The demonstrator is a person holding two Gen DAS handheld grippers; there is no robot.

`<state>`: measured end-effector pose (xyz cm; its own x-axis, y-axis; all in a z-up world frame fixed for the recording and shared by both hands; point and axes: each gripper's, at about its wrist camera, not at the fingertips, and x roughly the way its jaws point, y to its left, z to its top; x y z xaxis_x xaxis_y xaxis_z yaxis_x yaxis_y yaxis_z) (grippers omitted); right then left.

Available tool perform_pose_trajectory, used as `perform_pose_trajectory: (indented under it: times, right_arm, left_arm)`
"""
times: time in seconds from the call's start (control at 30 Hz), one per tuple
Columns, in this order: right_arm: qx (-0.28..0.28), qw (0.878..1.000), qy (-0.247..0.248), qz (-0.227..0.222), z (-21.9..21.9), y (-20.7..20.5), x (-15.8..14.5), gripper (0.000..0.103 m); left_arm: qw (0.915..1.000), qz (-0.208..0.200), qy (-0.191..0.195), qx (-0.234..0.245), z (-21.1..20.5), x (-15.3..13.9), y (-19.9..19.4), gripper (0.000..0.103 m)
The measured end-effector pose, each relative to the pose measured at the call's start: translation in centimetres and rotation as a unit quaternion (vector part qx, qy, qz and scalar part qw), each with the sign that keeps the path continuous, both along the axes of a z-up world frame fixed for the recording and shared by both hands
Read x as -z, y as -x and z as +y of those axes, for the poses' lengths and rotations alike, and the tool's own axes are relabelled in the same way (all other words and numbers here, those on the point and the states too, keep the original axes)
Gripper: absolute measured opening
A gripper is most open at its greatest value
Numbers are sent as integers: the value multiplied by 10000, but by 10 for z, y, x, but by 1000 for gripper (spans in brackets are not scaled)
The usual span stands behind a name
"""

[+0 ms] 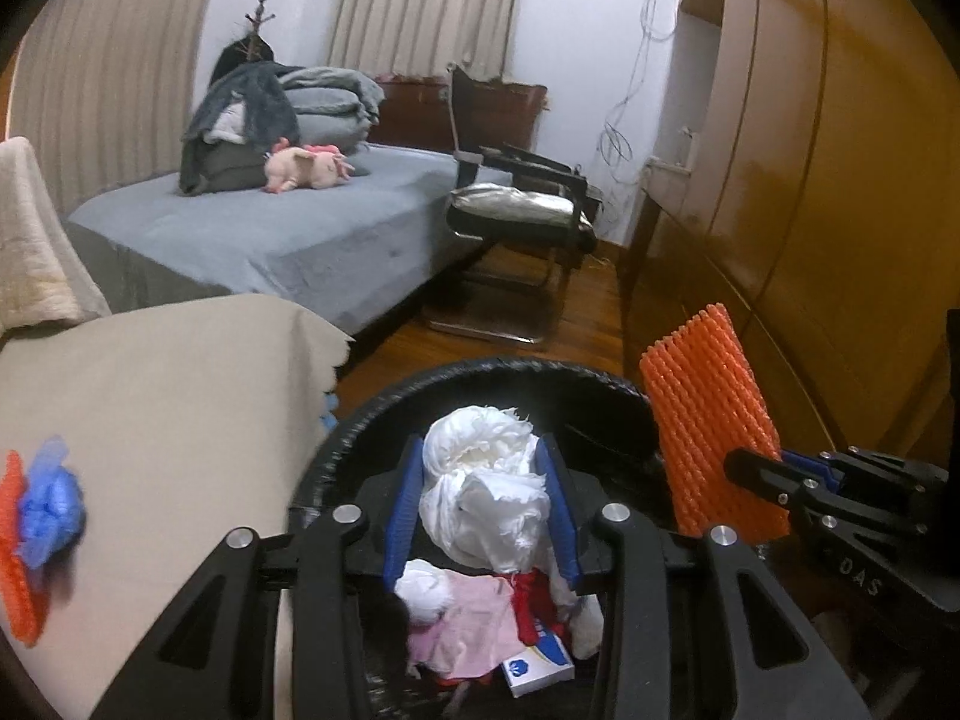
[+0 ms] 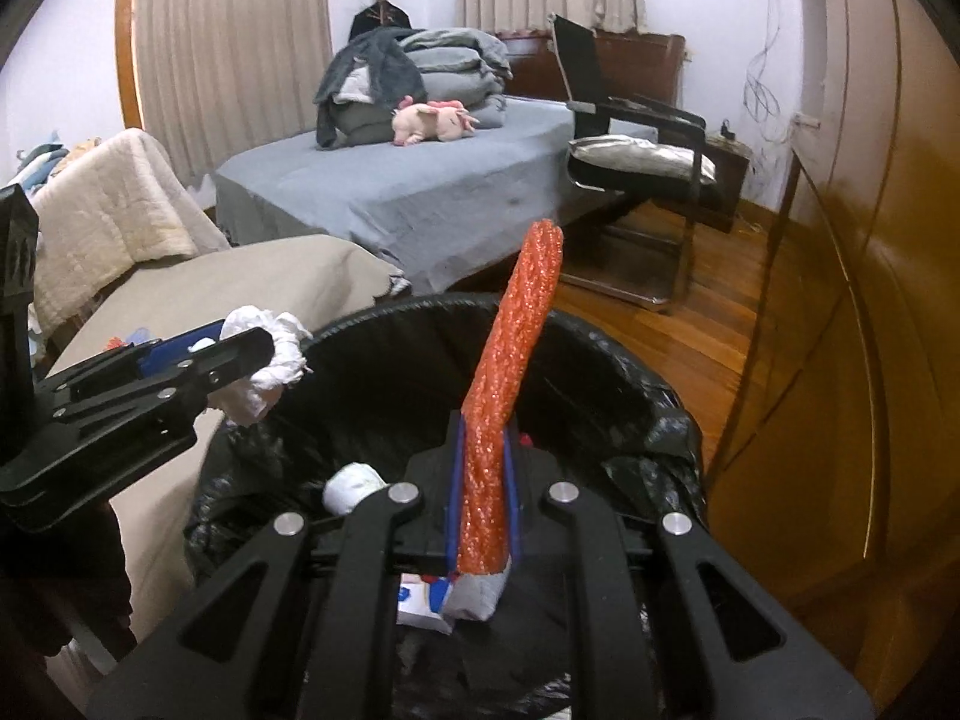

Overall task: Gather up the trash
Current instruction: 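Carry the orange mesh sleeve to the bin with the right gripper while the left carries the tissue, then open both grippers over the bin to drop the sleeve and tissue, then move both tools back over the orange mesh pad and blue bag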

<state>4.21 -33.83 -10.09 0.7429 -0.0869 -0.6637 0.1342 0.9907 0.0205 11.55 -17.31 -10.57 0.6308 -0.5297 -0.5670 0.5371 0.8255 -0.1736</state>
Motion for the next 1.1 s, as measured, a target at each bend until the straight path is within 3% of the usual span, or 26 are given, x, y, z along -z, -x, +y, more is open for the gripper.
perform_pose_trajectory:
  times: [0.3, 0.4, 0.47, 0.53, 0.63, 0.67, 0.7, 0.8, 1.1]
  right_arm:
    - [179, 9996, -22, 237, -12, 3, 23, 13]
    - [213, 9994, 33, 281, -15, 4, 26, 17]
    - [255, 9992, 95, 292, -17, 4, 27, 28]
    - [294, 9992, 127, 257, -18, 6, 26, 38]
    - [368, 9990, 189, 139, -18, 8, 23, 69]
    - [410, 9989, 215, 106, -18, 9, 21, 86]
    - [445, 9987, 236, 53, -17, 10, 19, 90]
    - [370, 9990, 141, -223, -12, 14, 10, 96]
    - [-57, 9984, -43, -554, 29, 2, -10, 97]
  left_arm:
    - [9995, 193, -124, 237, -23, 28, -7, 39]
    - [9994, 228, -80, 264, -23, 29, -6, 47]
    - [9993, 215, -31, 297, -21, 28, -5, 60]
    - [9995, 164, -16, 280, -18, 25, -4, 66]
    - [9996, 157, 44, 210, -9, 20, -2, 77]
    - [9998, 122, 68, 153, -3, 17, -2, 79]
    - [9999, 92, 64, 120, 1, 15, -1, 79]
    - [9999, -83, -51, -70, 20, 5, 1, 84]
    - [9943, -426, -266, -944, 102, -15, 6, 89]
